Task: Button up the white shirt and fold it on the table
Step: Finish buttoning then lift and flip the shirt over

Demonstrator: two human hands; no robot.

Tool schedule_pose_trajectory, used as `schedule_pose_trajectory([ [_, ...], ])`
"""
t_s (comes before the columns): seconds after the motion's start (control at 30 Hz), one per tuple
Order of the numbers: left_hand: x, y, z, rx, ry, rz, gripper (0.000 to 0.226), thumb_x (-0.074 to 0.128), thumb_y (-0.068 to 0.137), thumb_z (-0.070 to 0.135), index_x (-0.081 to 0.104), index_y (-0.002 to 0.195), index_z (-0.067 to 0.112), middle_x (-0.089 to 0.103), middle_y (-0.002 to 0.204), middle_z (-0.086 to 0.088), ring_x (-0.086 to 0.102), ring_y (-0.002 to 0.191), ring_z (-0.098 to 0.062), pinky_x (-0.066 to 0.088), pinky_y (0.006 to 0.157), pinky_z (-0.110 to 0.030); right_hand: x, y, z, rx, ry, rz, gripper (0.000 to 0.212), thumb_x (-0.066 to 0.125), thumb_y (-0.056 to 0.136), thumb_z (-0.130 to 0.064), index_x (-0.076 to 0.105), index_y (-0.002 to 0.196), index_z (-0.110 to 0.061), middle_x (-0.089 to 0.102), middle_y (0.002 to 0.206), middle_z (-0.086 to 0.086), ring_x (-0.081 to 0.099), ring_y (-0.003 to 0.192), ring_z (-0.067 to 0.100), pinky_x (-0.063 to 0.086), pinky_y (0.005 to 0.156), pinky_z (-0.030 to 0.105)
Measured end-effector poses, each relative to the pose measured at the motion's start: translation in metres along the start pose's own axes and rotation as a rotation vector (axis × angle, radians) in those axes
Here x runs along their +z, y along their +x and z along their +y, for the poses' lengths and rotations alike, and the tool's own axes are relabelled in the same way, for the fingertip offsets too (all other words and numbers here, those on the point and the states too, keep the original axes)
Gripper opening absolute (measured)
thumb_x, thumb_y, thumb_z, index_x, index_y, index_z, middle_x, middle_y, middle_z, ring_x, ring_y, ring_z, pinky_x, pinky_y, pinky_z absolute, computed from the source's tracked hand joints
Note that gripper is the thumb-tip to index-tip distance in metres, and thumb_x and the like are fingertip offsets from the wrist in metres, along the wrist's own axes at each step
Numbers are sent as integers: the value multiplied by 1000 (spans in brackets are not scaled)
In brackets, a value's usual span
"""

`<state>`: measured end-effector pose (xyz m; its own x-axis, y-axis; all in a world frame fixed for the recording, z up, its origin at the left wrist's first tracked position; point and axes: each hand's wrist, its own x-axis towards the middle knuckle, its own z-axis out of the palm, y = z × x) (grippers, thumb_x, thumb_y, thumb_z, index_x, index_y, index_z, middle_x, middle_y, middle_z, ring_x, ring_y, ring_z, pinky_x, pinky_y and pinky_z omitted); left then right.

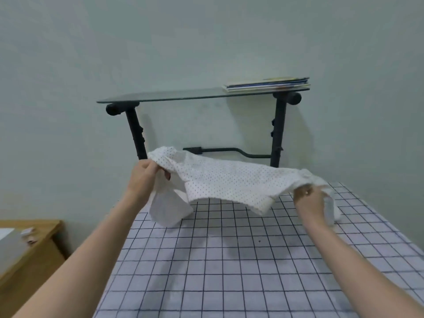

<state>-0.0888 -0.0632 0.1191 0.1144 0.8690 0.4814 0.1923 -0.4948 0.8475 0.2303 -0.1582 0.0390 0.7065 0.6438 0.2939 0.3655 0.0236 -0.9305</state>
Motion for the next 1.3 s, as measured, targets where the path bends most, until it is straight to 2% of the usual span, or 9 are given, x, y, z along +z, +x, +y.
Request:
schedule_pose_trajectory([
  [0.23,-23,-36,-66,-180,287,-446,44,47,92,3,50,51,-14,70,56,3,52,47,2,38,54,-13,2,-26,66,-100,-267,-165,22,49,83,-14,65,69,-13,62,71,0,53,69,23,41,60,29],
  [0.33,-30,-40,-90,-257,471,-654,49,53,91,18,50,48,-7,75,68,1,42,55,-22,36,56,-25,-1,-29,94,-23,-679,-416,26,38,77,-36,57,63,-26,65,75,-3,58,78,27,44,69,35],
  [0.43,-28,-43,-98,-298,624,-787,47,59,89,32,70,54,2,64,50,4,36,45,-10,35,51,-14,-3,-35,115,73,-843,-591,18,51,85,-31,63,74,-24,65,80,-7,62,79,19,43,64,28],
  [0.63,-14,-55,-98,-355,856,-990,48,58,89,41,70,50,16,51,40,9,45,39,0,36,61,-15,-16,-46,118,-66,-953,-398,25,58,78,-18,66,99,-29,63,111,-1,56,94,22,46,80,36],
  [0.77,-8,-68,-104,-503,1042,-1323,47,49,92,37,64,52,19,77,82,12,64,85,11,38,97,-22,-30,-67,119,-107,-964,-269,27,61,75,-11,55,92,-31,58,118,0,49,105,26,38,87,39],
  [0.9,-5,-70,-91,-722,1021,-1551,32,53,91,39,73,82,16,77,97,1,71,97,-8,49,98,-32,-44,-84,132,-51,-595,-91,36,60,77,2,59,107,-18,53,119,9,50,103,26,39,80,34],
  [1.03,6,-68,-57,-586,645,-1430,31,63,88,40,72,88,11,77,90,-5,72,88,-13,53,94,-31,-52,-99,121,319,-19,201,44,66,84,-21,49,125,-15,51,127,3,58,104,20,46,85,36],
  [1.17,43,-91,-59,-199,893,-1354,49,73,80,41,57,126,32,56,129,13,52,116,-6,41,105,-32,-43,-104,108,794,486,-120,47,50,94,-52,53,124,-16,64,114,14,66,103,31,53,93,45],
  [1.3,67,-125,-86,-82,1071,-1384,80,73,79,30,29,146,33,33,146,10,46,124,-16,45,100,-35,-34,-109,104,770,434,-324,50,58,86,-58,52,125,-27,67,116,5,65,108,30,51,96,50],
])
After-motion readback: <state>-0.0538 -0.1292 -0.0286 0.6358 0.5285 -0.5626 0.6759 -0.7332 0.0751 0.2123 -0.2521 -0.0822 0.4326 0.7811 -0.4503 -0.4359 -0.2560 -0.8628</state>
